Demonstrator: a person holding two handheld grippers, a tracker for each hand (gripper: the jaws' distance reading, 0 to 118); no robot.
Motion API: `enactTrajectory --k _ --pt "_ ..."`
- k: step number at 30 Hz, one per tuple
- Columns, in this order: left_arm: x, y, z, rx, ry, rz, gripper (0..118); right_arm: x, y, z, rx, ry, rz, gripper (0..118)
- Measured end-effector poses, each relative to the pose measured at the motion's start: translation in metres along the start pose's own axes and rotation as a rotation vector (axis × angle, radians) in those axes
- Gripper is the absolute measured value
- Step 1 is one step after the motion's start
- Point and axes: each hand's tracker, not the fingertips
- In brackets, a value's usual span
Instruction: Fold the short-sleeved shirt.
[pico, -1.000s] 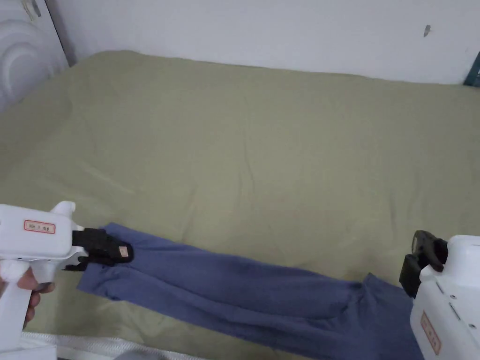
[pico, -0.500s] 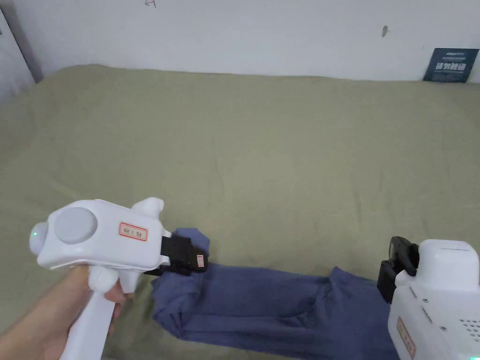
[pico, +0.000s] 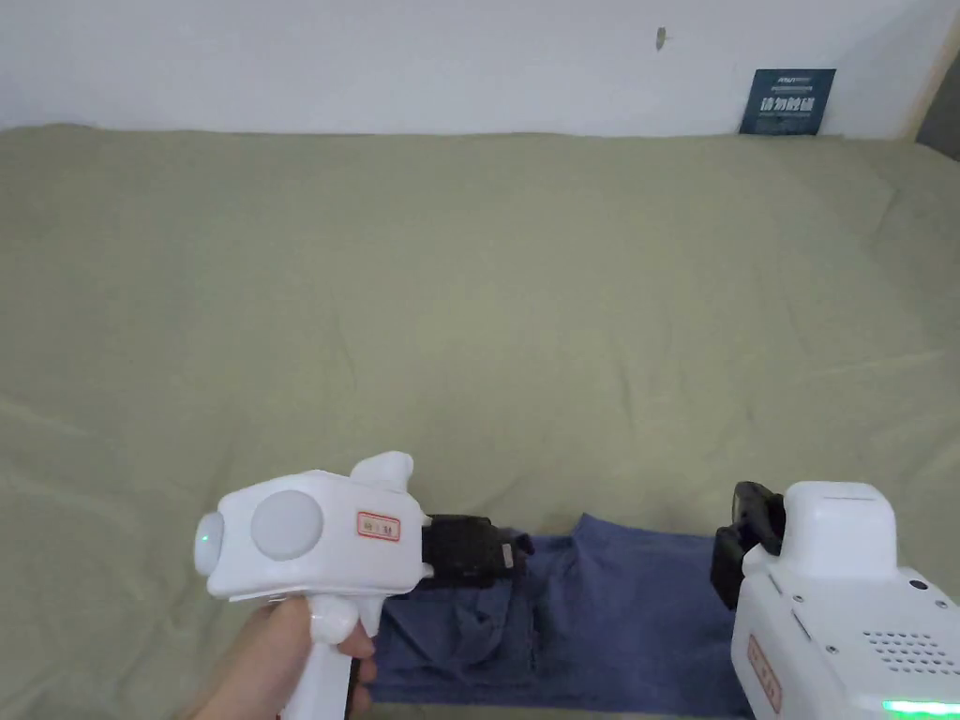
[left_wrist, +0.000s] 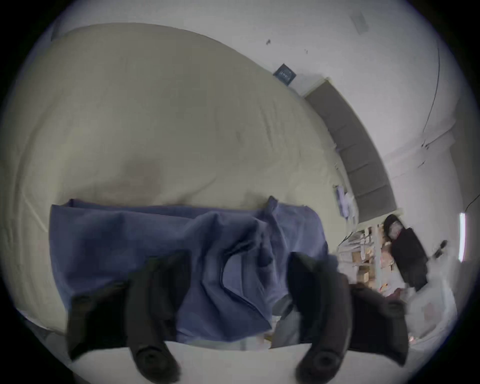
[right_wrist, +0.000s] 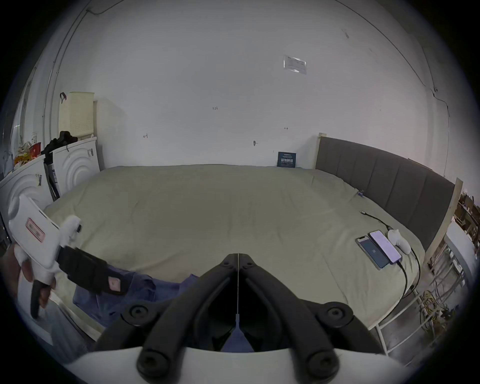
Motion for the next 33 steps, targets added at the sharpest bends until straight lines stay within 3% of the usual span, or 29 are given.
enactTrajectory --k 1,3,4,10,14,16,19,21,28,33 --pt "-0.006 -0.003 0.011 0.028 -0.027 0.010 67 0.000 0.000 0.000 -0.003 0.001 -0.003 1" --pt "-0.014 0.008 0.037 0.071 -0.056 0.035 7 -0.001 -0.001 -0.001 -0.010 0.004 -0.007 1" --pt "-0.023 0.006 0.045 0.089 -0.024 0.049 1 -0.002 -0.001 -0.001 -0.010 0.008 -0.013 1" --pt "-0.042 0.008 0.045 0.050 0.025 0.040 1 -0.009 -0.004 -0.003 -0.019 0.030 -0.018 1" --pt "-0.035 0.009 -0.003 -0.029 -0.014 0.041 1 -0.011 -0.007 -0.003 -0.035 0.038 -0.011 1" --pt "-0.027 0.005 -0.036 -0.081 0.078 0.007 1 -0.009 -0.009 -0.002 -0.042 0.037 -0.007 1" --pt "-0.014 -0.005 -0.059 -0.114 -0.059 0.039 1 -0.006 -0.010 0.000 -0.049 0.028 0.002 1" --pt "-0.006 -0.007 -0.068 -0.099 -0.030 0.007 1 -0.003 -0.011 -0.001 -0.056 0.025 0.010 1" --pt "-0.030 -0.005 -0.051 -0.097 -0.114 0.105 1 -0.005 -0.014 -0.011 -0.081 0.025 0.011 1" --pt "-0.047 0.001 0.039 0.060 -0.114 0.046 1 -0.012 -0.010 -0.012 -0.077 0.032 0.018 1"
